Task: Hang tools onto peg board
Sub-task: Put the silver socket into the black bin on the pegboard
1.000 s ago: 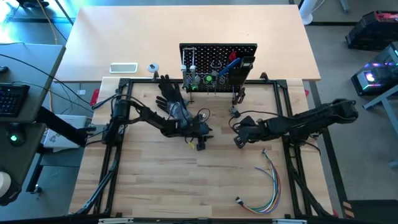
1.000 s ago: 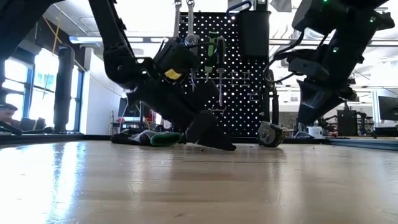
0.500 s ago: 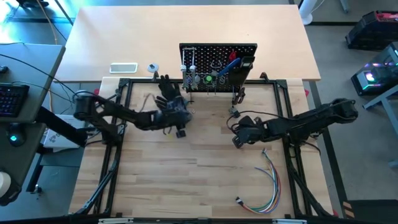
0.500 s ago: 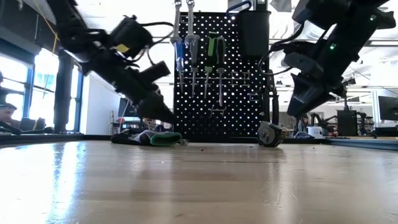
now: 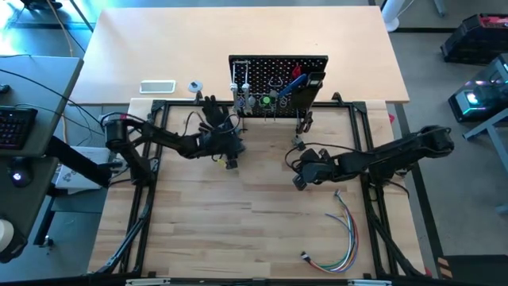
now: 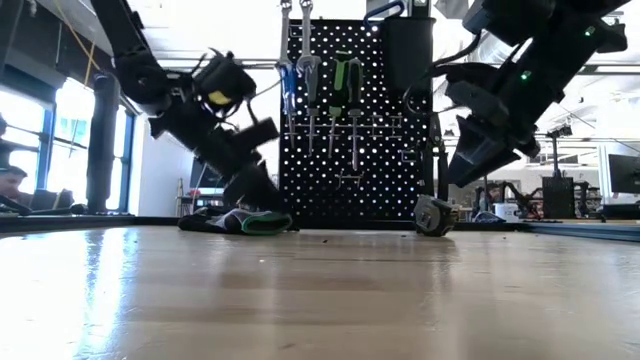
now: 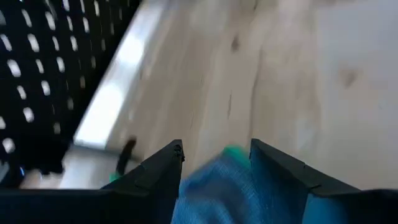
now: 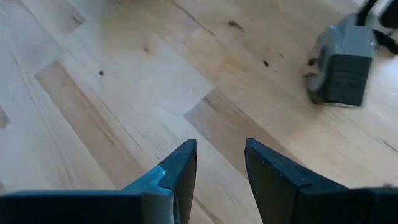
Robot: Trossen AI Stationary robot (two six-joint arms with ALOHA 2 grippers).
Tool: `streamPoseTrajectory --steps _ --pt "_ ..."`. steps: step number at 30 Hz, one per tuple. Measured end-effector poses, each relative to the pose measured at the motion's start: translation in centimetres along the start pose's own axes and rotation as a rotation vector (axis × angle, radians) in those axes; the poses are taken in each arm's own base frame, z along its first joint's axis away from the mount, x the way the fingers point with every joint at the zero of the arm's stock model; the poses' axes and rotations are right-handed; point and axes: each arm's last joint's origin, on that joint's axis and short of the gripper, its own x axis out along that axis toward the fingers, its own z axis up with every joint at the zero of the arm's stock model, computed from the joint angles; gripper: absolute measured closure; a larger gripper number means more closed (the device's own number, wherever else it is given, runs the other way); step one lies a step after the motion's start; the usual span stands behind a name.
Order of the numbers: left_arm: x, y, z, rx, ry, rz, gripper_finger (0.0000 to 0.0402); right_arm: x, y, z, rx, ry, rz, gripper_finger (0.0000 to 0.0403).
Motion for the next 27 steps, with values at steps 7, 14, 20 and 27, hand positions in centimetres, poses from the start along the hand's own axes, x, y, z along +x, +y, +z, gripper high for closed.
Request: streamPoseTrajectory --steps 7,14,20,27 --pt "0.5 0.3 -2.5 -0.038 0.196 -0.06 0.0222 1.6 0.8 0.1 -0.029 -0.045 0.007 0.0269" --pt "0.2 0.3 -3.0 -0.048 0.254 -0.088 0.0229 4.3 1.1 1.1 -0.041 -0.074 0.058 0.0269" --pt "-0.2 0.8 -3.4 -0.047 0.293 -0.108 0.0229 6.3 0.7 1.3 -0.042 -0.037 0.095 0.0269" --pt "-1.8 1.2 -2.8 -0.068 0.3 -0.137 0.023 6.8 0.7 1.3 -0.078 -0.031 0.107 0.0269"
